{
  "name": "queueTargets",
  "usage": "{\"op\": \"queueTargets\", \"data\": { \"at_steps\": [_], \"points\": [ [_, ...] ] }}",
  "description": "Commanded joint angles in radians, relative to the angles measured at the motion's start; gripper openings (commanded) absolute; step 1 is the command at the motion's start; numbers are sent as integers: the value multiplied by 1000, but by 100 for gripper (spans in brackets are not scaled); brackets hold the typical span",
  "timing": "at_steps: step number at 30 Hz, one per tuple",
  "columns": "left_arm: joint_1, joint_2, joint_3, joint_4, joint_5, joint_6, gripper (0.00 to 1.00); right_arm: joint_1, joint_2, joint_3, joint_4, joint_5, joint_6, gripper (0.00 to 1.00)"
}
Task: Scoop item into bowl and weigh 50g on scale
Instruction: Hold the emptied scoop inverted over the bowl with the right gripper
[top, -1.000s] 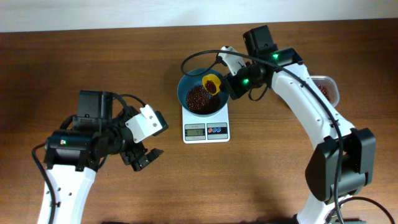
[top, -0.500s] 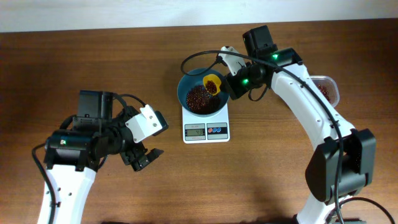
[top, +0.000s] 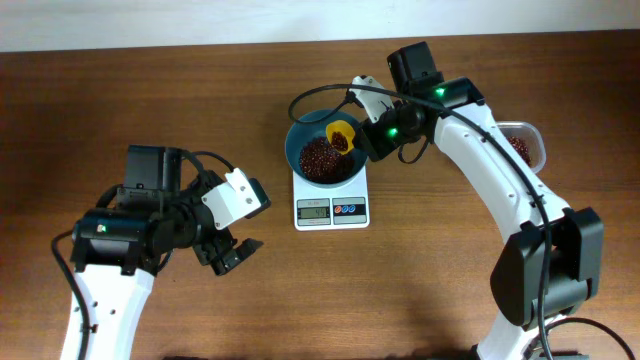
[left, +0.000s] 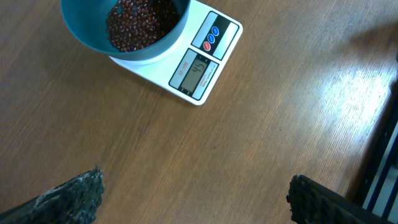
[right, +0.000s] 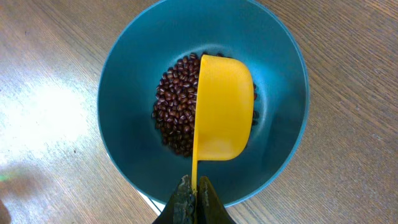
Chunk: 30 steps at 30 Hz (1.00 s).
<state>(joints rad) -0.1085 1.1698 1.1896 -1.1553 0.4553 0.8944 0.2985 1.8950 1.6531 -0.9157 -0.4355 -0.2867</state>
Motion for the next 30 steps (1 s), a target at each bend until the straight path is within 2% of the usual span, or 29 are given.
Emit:
{"op": "queueTargets", "data": {
  "at_steps": [1, 9, 11, 30],
  "points": [
    [6, -7, -1, 2, 0, 9, 99, 9, -38, 24, -1, -27, 15, 4],
    [6, -7, -2, 1, 0, 9, 99, 9, -34, 28, -8, 24, 14, 4],
    [6, -7, -2, 1, 0, 9, 99, 9, -41, 31, -7, -23, 15, 4],
    [6, -7, -2, 1, 0, 9, 99, 8, -39, 32, -9, -10, 14, 4]
  ]
}}
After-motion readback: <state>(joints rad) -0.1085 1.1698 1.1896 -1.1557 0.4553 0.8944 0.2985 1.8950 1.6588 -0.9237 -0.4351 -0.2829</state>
